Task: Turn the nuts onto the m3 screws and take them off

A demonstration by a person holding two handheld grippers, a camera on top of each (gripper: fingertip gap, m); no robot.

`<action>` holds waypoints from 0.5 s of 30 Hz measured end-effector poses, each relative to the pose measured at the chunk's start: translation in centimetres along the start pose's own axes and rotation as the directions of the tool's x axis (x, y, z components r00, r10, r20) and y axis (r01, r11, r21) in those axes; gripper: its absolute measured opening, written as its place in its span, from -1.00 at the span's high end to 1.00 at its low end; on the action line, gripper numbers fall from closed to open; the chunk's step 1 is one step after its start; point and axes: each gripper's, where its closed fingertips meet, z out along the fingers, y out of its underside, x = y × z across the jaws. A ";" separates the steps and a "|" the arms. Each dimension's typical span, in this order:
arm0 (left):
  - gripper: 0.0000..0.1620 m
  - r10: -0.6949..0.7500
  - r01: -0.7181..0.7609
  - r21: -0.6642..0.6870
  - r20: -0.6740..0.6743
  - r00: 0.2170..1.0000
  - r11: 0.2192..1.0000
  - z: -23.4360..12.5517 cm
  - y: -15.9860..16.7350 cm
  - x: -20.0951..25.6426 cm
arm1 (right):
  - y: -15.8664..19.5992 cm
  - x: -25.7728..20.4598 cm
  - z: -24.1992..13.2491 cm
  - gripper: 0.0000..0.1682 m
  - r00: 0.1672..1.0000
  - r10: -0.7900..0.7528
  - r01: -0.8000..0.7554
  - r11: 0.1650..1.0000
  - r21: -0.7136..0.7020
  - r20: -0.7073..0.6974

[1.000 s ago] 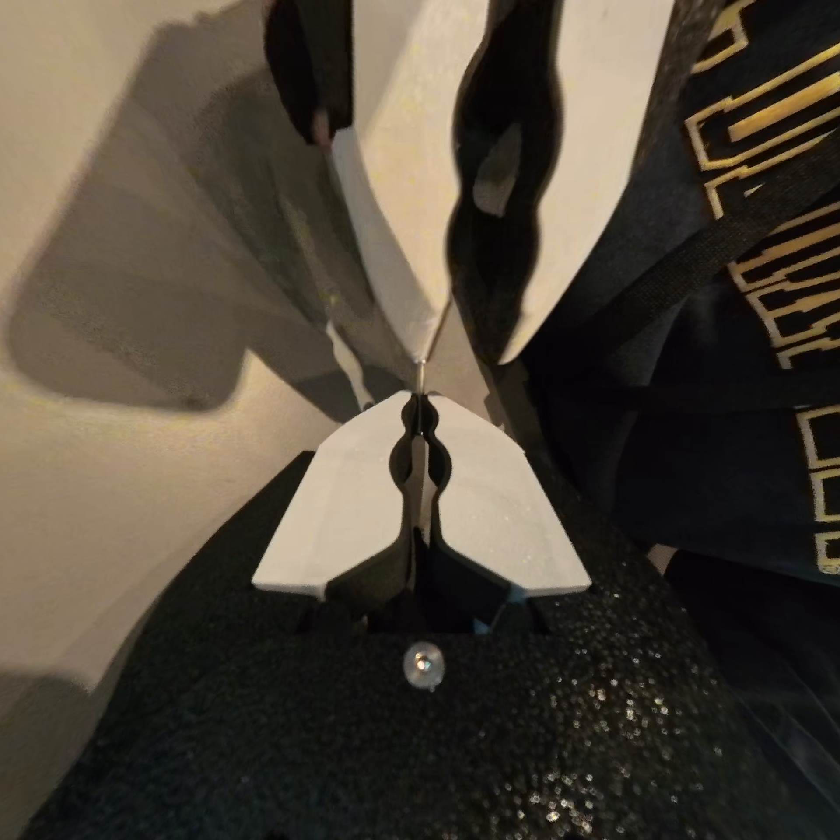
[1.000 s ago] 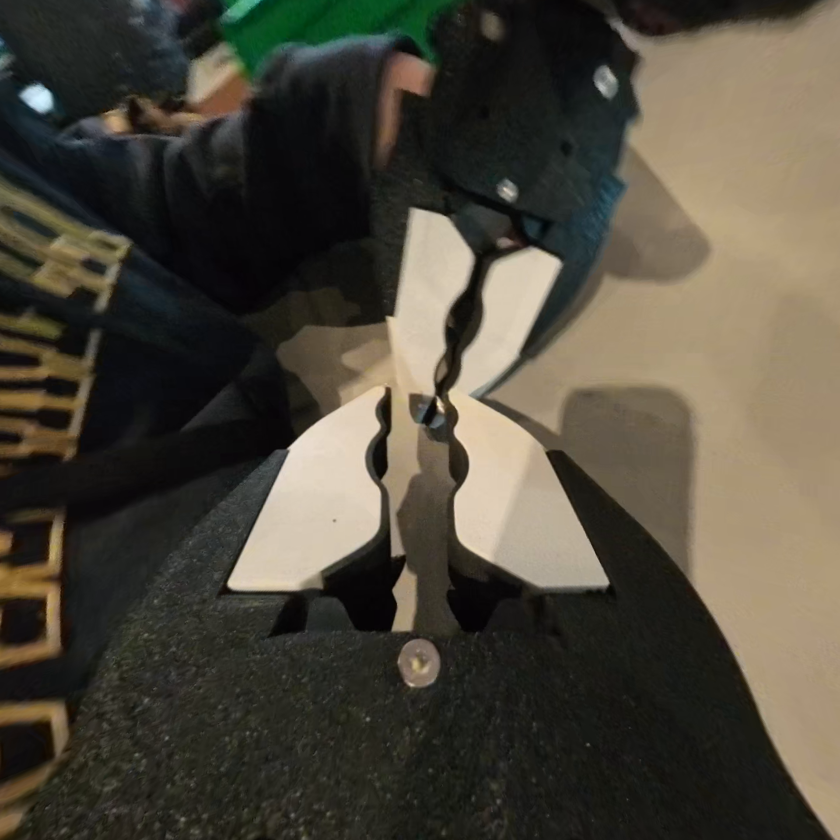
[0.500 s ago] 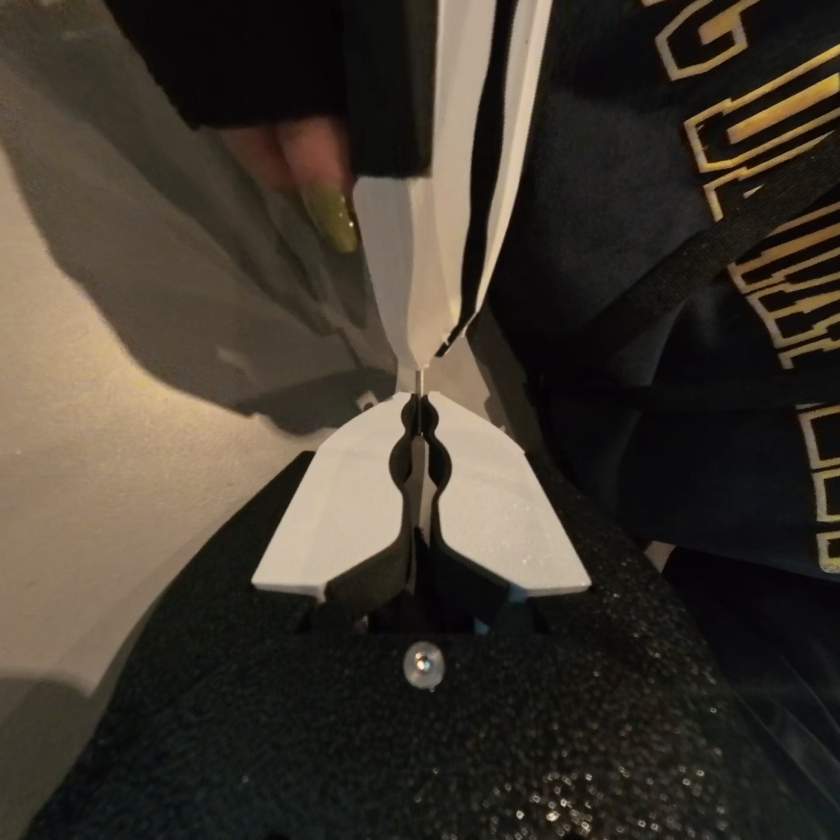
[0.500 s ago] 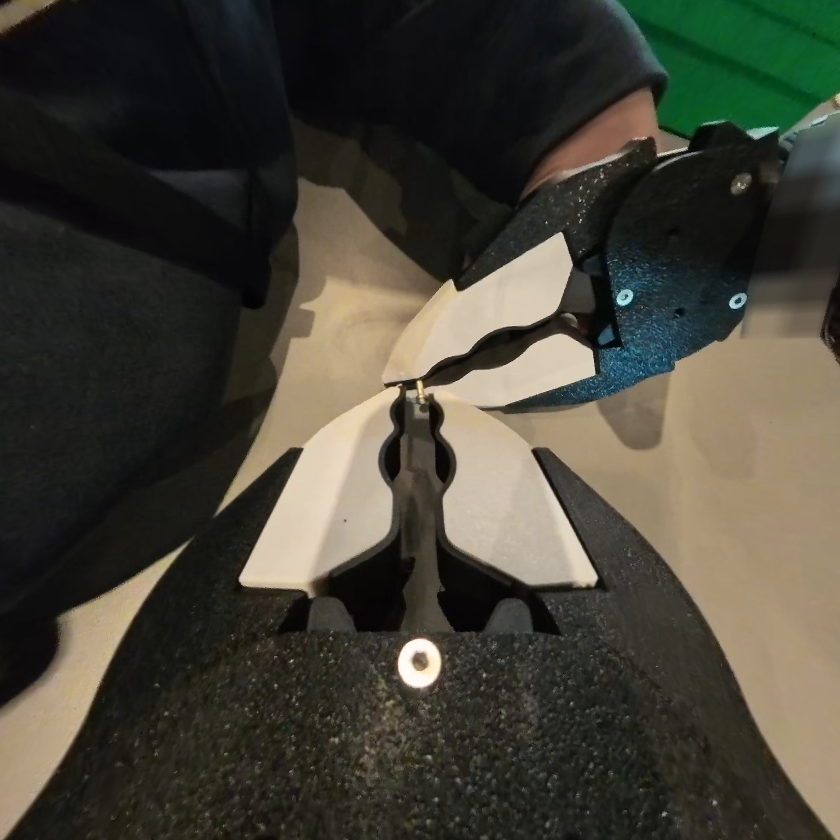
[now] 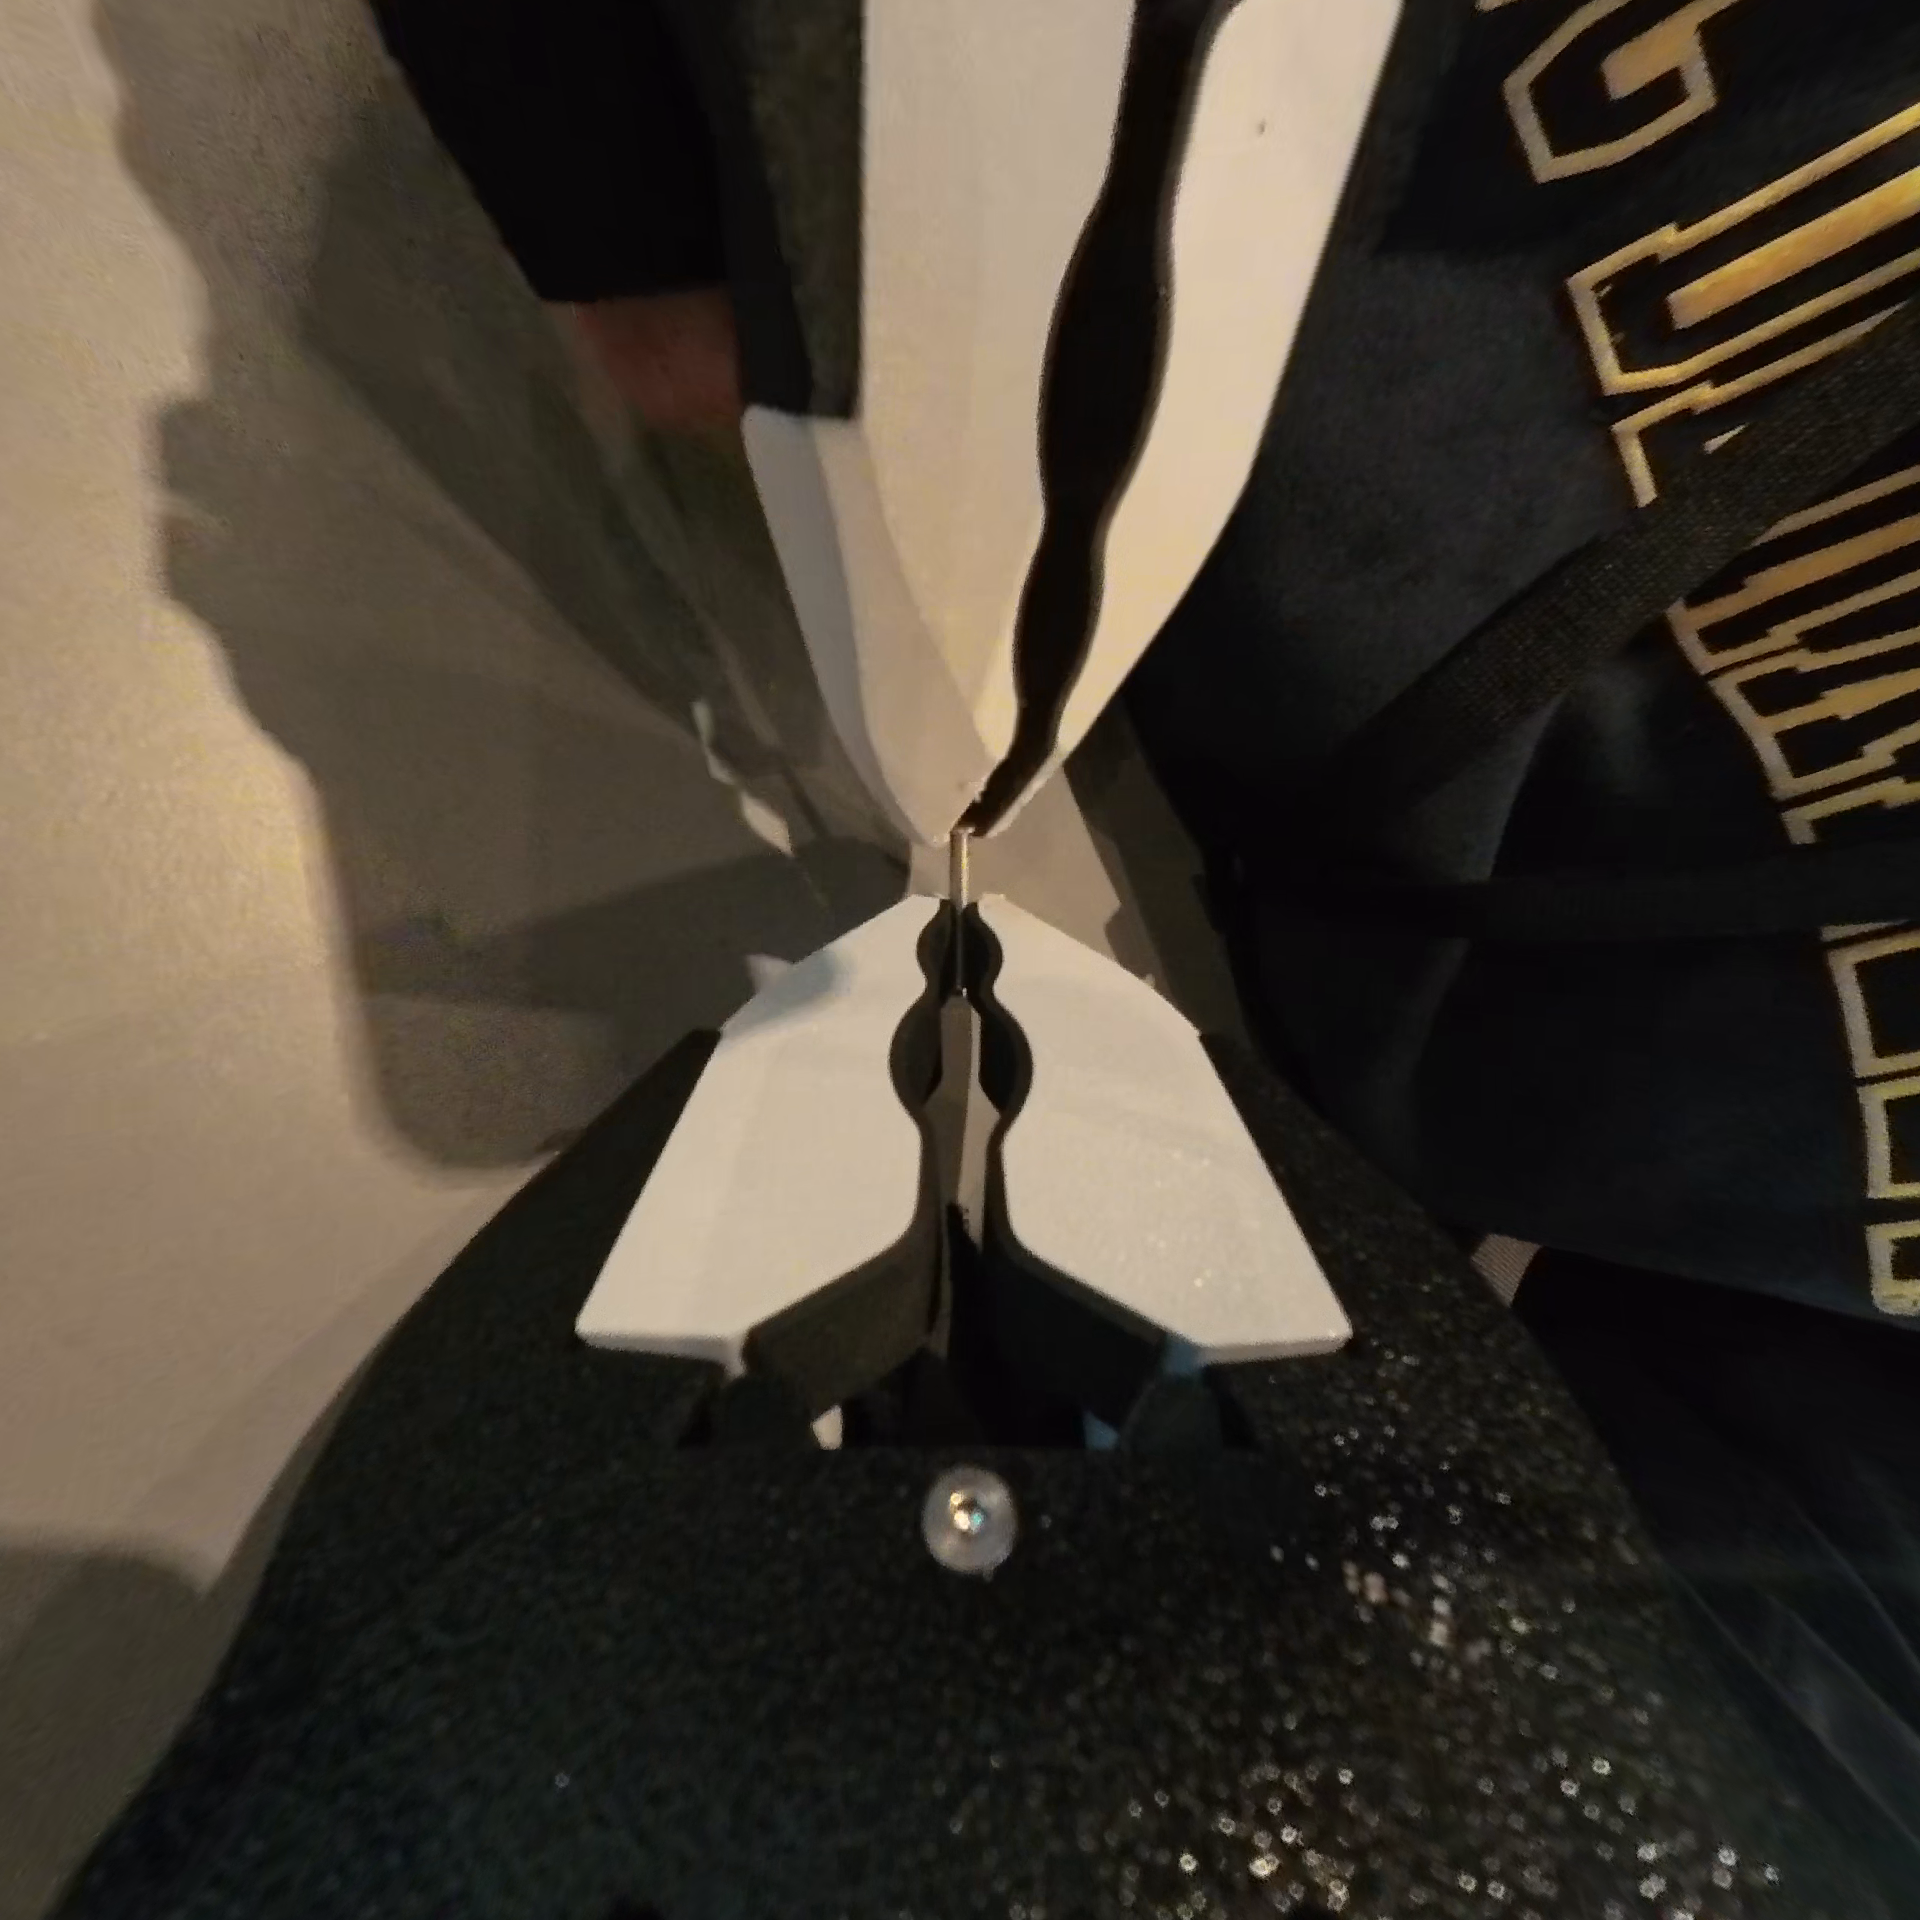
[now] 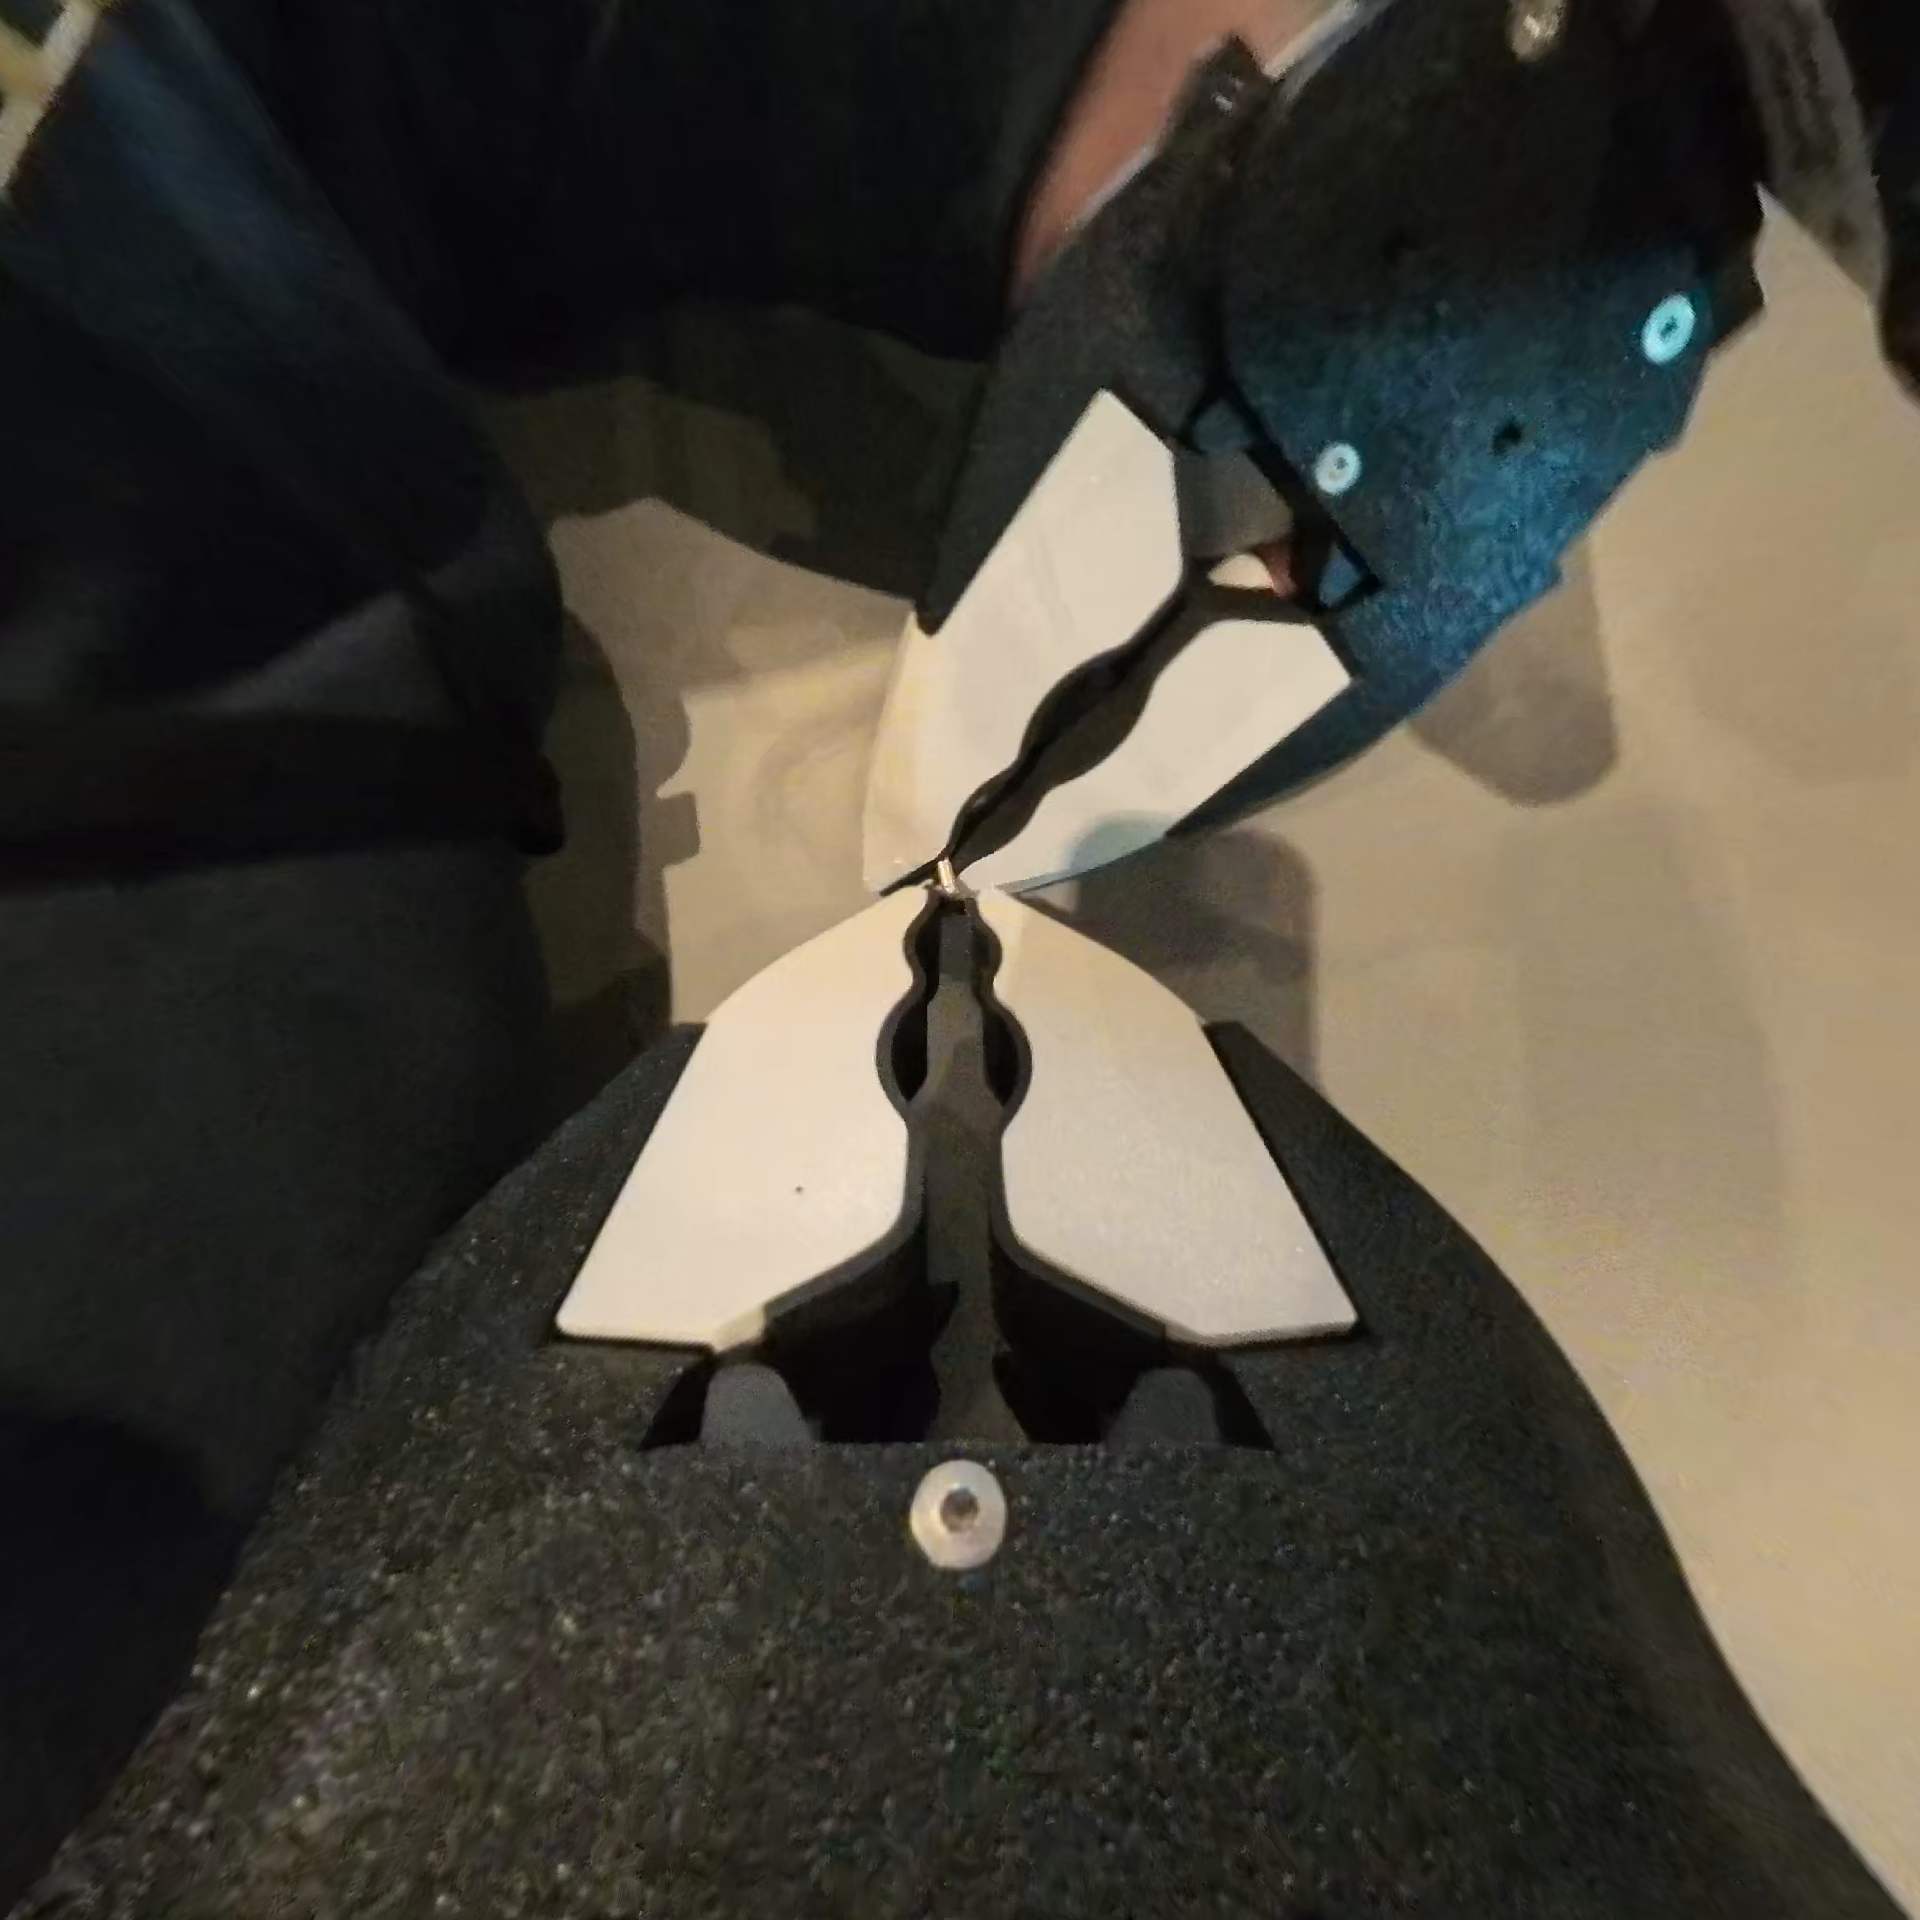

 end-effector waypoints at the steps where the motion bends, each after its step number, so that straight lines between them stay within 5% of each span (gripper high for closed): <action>1: 0.98 0.000 0.000 -0.001 0.000 1.000 1.000 0.0 0.0 0.0 | 0.0 0.0 0.0 0.95 0.997 0.074 -0.074 0.997 -0.005 -0.008; 8: 0.99 0.001 -0.001 -0.006 0.001 1.000 1.000 -0.2 0.1 0.2 | -0.1 -0.2 0.1 0.94 0.871 0.490 -0.491 0.871 0.031 0.034; 10: 0.98 -0.005 0.005 -0.002 0.001 1.000 1.000 -0.3 0.0 0.2 | -0.1 -0.1 0.1 0.94 0.906 0.421 -0.423 0.906 0.037 0.041; 15: 0.98 -0.012 0.012 0.007 0.003 1.000 1.000 -0.1 -0.2 0.1 | -0.8 -0.9 -1.1 0.76 0.994 -0.104 0.099 0.987 0.123 0.032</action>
